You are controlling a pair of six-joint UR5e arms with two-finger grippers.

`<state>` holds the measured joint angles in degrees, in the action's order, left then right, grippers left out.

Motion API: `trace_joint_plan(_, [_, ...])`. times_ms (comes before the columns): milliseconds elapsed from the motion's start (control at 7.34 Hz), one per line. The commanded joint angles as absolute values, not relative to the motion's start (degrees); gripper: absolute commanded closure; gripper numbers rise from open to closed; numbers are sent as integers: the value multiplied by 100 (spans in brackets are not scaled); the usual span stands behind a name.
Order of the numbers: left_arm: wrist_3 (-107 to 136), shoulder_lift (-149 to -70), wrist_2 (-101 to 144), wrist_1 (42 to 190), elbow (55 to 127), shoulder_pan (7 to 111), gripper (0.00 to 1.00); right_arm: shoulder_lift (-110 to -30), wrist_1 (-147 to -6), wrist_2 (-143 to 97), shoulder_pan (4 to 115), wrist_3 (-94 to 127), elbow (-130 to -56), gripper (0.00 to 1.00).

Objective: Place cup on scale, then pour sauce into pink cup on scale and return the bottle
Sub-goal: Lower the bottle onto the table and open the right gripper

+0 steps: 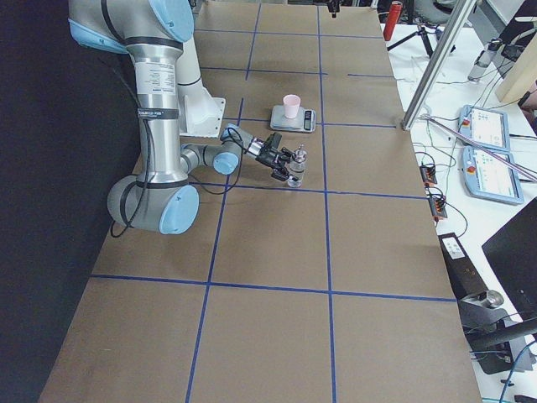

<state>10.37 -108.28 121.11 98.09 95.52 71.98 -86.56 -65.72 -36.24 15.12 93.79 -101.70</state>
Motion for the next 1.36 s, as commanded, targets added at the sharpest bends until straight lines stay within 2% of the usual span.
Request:
trace_joint_plan(0, [1037, -10837, 12111, 9800, 9554, 7198, 45, -8666, -6574, -3621, 1512, 9325, -10169, 0])
trace_joint_plan(545, [1046, -10854, 12111, 9800, 9554, 7198, 45, -8833, -6565, -3192, 1135, 9386, -10353, 0])
trace_joint_plan(1089, [1055, -10819, 12111, 9800, 9562, 7207, 44, -9850, -6539, -3006, 520, 9413, -10968, 0])
trace_joint_plan(1226, [1046, -10819, 12111, 9800, 9562, 7207, 44, -10305, -6017, -3128, 432, 9396, -10995, 0])
